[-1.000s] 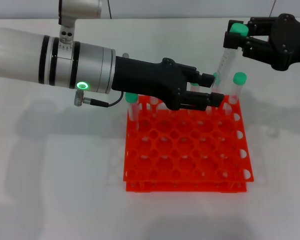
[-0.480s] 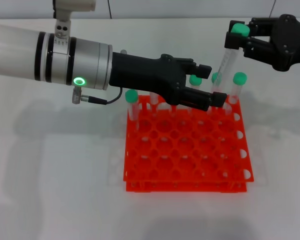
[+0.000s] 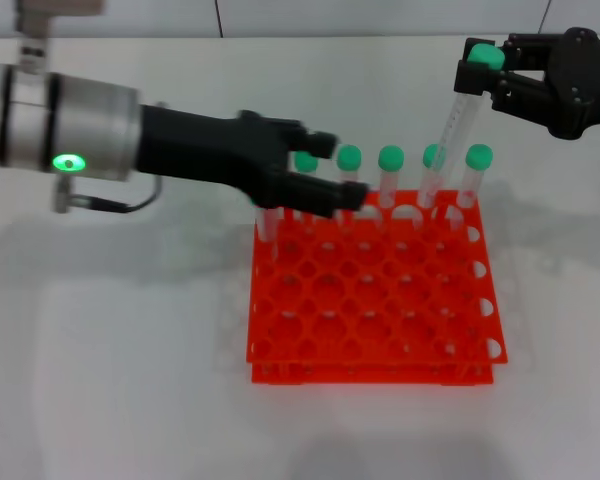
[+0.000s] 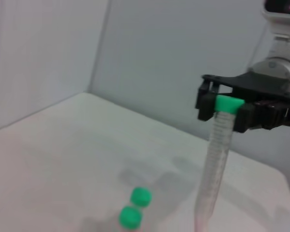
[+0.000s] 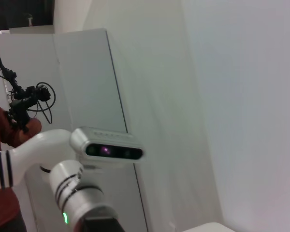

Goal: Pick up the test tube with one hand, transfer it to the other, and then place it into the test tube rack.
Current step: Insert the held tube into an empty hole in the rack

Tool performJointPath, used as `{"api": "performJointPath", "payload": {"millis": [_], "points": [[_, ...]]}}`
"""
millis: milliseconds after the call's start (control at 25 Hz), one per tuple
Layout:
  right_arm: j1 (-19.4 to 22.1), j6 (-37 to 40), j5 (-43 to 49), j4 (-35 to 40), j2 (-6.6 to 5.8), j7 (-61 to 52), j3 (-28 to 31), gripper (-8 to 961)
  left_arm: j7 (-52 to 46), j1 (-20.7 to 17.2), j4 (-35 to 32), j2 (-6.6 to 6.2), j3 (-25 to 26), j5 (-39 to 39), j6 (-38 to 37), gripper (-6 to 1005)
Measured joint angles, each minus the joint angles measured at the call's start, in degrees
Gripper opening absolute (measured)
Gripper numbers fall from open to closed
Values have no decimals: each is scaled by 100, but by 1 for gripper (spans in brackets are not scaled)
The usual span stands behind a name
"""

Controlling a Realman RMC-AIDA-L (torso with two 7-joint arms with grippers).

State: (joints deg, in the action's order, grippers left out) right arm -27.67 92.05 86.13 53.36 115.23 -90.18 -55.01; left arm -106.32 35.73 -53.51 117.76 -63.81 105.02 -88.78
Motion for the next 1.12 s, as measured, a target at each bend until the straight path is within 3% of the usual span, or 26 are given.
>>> {"api": "performJointPath", "payload": {"millis": [320,680,880,1120], "points": [[10,-33,4,-31,11,0,-50,266,-1175,-507,-1007,-435,218,521,-746,880],[16,-74,-30,-158,42,-2,-184,266,-1884,-642,-1115,-454,1577,1777,-1452,879],[11,-130,-234,-267,61,33,-406,266,-1737,-897,-1177,-506,1695,1905,-1458,878],[-29,-511,-398,-313,61,62,-909,266,-1270,-1019,-1192,-482,1698,2122,-1396,877]]}}
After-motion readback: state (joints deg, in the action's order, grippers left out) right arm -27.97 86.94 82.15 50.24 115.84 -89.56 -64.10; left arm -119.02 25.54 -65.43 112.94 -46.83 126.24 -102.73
